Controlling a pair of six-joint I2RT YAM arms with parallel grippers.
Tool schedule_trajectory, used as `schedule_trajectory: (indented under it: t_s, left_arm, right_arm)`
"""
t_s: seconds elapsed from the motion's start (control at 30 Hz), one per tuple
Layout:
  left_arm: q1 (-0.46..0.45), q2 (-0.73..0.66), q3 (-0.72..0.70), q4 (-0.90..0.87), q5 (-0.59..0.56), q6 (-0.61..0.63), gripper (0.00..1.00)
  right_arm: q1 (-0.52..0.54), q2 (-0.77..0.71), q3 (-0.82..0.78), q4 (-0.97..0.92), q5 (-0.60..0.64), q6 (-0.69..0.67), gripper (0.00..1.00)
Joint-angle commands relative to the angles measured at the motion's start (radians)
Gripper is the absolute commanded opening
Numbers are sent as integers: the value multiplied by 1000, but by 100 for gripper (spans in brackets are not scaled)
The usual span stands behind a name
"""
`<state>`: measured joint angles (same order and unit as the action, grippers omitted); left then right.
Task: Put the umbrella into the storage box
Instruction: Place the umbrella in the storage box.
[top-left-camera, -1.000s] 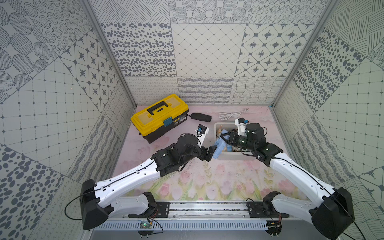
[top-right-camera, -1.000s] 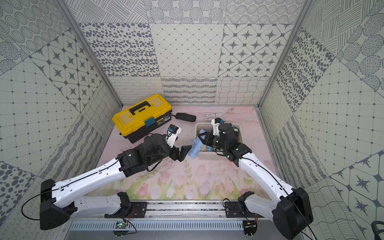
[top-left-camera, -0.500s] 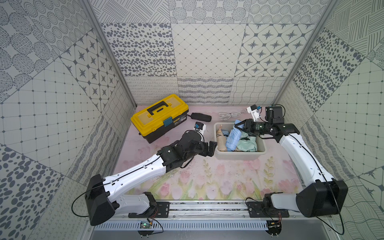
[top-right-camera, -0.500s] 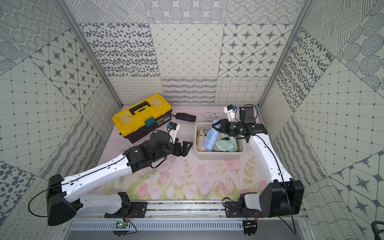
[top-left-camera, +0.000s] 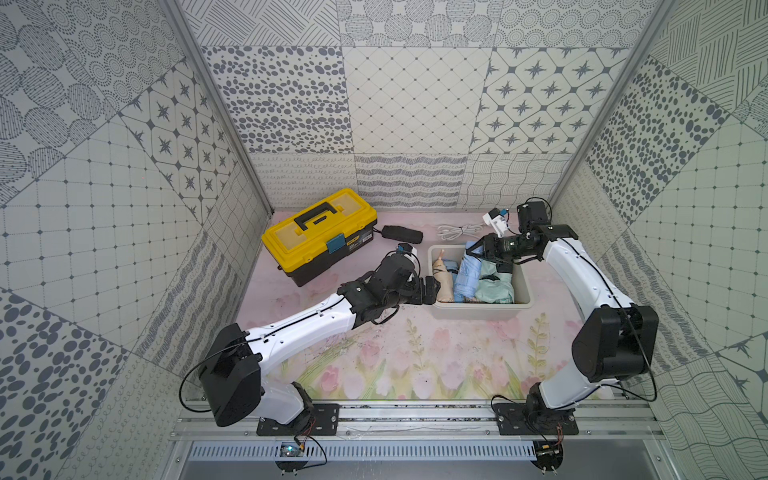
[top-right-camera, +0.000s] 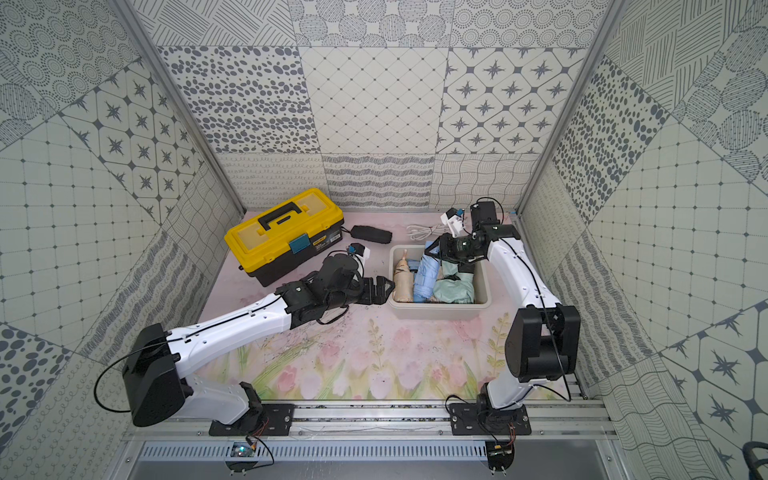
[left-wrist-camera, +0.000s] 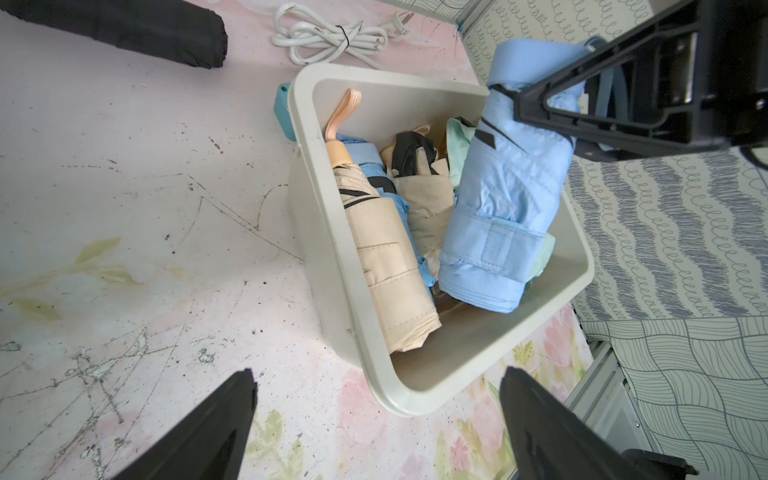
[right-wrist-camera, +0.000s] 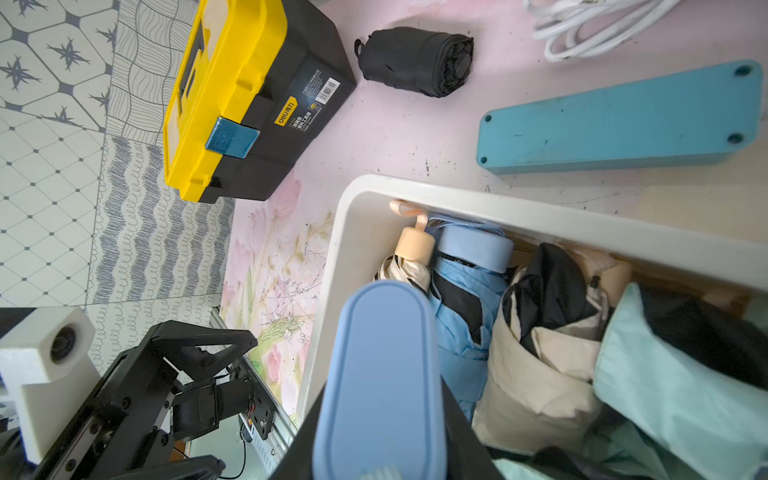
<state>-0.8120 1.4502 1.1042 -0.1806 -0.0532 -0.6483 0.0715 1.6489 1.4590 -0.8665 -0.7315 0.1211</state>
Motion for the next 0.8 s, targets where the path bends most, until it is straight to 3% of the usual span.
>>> schedule_trajectory:
  t_s: [0.0,0.27,0.3,0.47,0.53,0.6,0.77]
  left_arm:
    - [26,30,11,67,66,-37,97]
    - [48,72,29,57,94,-22,96]
    - [50,77,33,56,96,-19,96]
    - [59,90,56,34,85,32,96]
    - [65,93,70,15,68,67,96]
    - [71,97,91,-7,54,117,96]
    - [87,133,176,-83,-7,308,97]
  right_arm:
    - [-1,41,46,-30,-31,-52,18]
    - [44,130,67,-104,-96,-106,21]
    - [48,139,71,-115,-90,-113,24]
    - [57,142,84,-106,8,-110,63]
    - [58,111,85,-77,81,-107,70]
    - [57,69,78,-44,172,-102,74]
    - [57,-68,10,54,303,-89,75]
